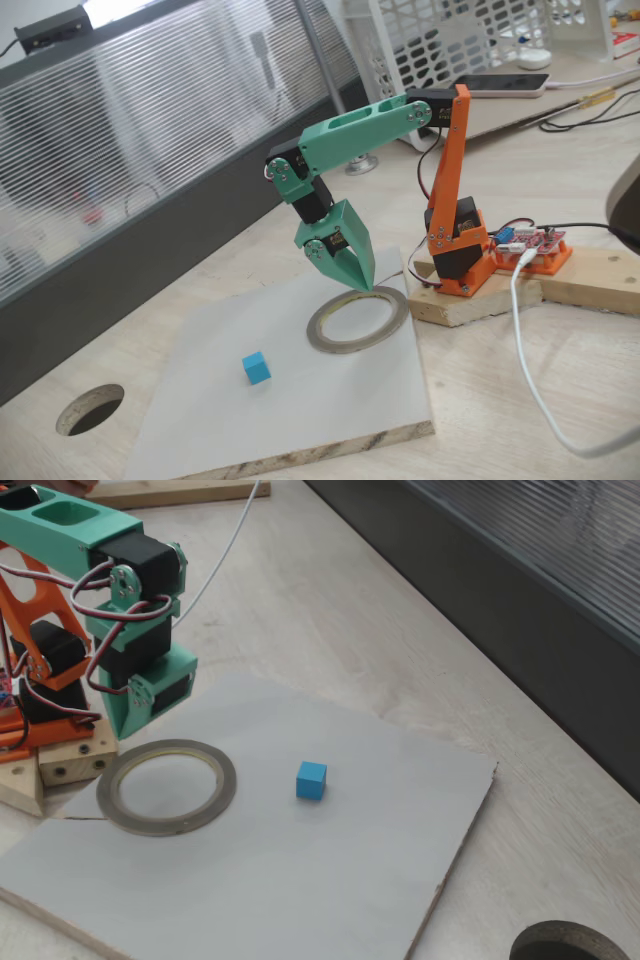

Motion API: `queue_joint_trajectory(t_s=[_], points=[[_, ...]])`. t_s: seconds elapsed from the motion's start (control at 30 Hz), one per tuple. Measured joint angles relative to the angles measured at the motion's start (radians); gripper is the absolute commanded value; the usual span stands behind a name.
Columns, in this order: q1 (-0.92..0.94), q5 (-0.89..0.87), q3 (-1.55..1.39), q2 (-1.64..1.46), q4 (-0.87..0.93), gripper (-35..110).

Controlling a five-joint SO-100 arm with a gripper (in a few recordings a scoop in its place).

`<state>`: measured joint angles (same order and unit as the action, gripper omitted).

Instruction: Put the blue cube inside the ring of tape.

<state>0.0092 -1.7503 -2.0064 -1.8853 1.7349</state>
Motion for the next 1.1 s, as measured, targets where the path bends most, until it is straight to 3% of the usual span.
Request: queue_joint_trajectory(t_s=[0.3,1.1], points=[[0.202,0.0,0.0,0.0,0.133,0],[0.213,0.0,0.0,0.0,0.14,0]])
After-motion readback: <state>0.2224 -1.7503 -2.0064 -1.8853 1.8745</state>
